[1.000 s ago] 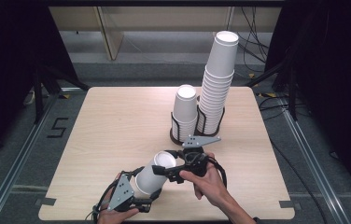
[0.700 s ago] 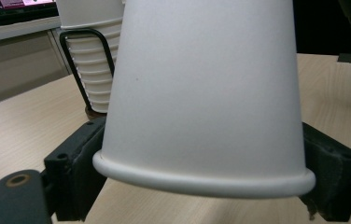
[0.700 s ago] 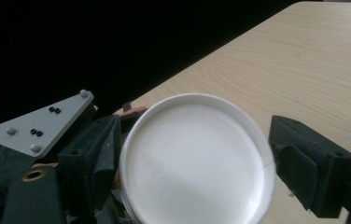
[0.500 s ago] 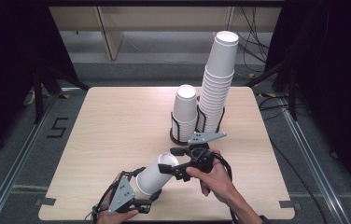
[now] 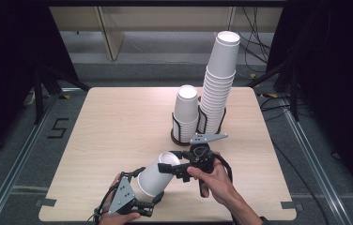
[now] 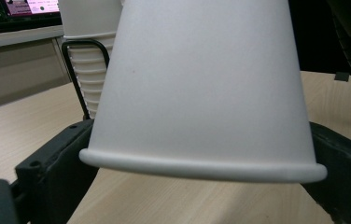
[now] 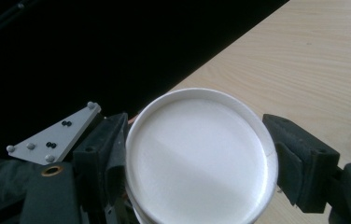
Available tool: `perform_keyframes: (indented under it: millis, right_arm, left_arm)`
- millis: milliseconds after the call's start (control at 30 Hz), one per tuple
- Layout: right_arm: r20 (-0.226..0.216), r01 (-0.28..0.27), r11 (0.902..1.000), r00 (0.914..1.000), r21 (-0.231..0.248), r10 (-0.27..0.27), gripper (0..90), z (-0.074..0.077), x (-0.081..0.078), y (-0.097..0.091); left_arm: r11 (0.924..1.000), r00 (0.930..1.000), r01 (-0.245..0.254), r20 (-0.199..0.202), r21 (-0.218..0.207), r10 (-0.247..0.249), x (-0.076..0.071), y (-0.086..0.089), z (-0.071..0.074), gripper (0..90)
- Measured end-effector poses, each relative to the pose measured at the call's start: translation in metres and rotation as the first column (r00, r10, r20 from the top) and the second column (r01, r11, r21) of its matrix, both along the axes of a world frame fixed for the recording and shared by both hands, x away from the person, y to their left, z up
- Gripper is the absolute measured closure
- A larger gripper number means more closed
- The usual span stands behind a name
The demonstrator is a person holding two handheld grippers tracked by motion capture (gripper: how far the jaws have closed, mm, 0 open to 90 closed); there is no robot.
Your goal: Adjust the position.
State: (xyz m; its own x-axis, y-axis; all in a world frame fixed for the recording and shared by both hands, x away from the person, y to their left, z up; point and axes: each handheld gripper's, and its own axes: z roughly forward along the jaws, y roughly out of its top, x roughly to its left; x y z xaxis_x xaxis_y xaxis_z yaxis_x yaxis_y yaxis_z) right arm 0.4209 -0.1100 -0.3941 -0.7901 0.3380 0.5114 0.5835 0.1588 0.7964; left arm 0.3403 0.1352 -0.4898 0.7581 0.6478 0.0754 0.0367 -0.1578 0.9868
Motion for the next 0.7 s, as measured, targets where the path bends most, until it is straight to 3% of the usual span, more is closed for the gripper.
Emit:
perform_keyframes:
  millis: [233, 300, 367, 433, 533, 567, 600, 667, 700]
  right_arm:
    - [-0.067, 0.037, 0.9983, 0.9972, 0.045, -0.034, 26.8, -0.006, 0.004, -0.007]
    - [-0.052, 0.037, 0.9981, 0.9981, 0.048, -0.034, 26.8, -0.008, 0.005, -0.007]
    - [-0.077, 0.040, 0.9979, 0.9964, 0.050, -0.036, 26.8, -0.009, 0.005, -0.007]
    - [-0.069, 0.037, 0.9977, 0.9971, 0.057, -0.033, 26.8, -0.011, 0.006, -0.007]
    - [-0.106, 0.038, 0.9975, 0.9939, 0.059, -0.031, 26.8, -0.012, 0.006, -0.007]
    - [-0.089, 0.040, 0.9975, 0.9954, 0.058, -0.034, 26.8, -0.014, 0.007, -0.007]
    - [-0.092, 0.034, 0.9978, 0.9954, 0.058, -0.028, 26.8, -0.016, 0.007, -0.006]
    - [-0.095, 0.037, 0.9976, 0.9950, 0.059, -0.031, 26.8, -0.016, 0.007, -0.006]
    - [-0.093, 0.039, 0.9976, 0.9951, 0.057, -0.034, 26.7, -0.016, 0.007, -0.006]
  left_arm:
    - [0.9996, 0.9995, -0.028, 0.012, -0.002, 0.028, -0.001, 0.001, 0.000, 2.7]
    - [0.9996, 0.9995, -0.028, 0.015, -0.001, 0.028, -0.001, 0.001, 0.000, 2.4]
    - [0.9996, 0.9995, -0.027, 0.017, -0.003, 0.027, -0.001, 0.001, -0.001, 2.2]
    - [0.9997, 0.9996, -0.023, 0.015, -0.006, 0.023, -0.001, 0.001, -0.001, 2.0]
    - [0.9998, 0.9995, -0.020, 0.024, -0.009, 0.020, -0.001, 0.000, -0.002, 2.0]
    - [0.9998, 0.9995, -0.014, 0.028, -0.015, 0.015, 0.000, 0.000, -0.002, 2.0]
    - [0.9997, 0.9996, -0.022, 0.017, 0.006, 0.021, -0.001, 0.001, -0.001, 2.1]
    - [0.9998, 0.9997, -0.009, 0.023, -0.017, 0.010, 0.001, 0.001, -0.002, 3.0]
    - [0.9999, 0.9998, -0.014, 0.012, 0.008, 0.014, 0.000, 0.003, 0.000, 4.2]
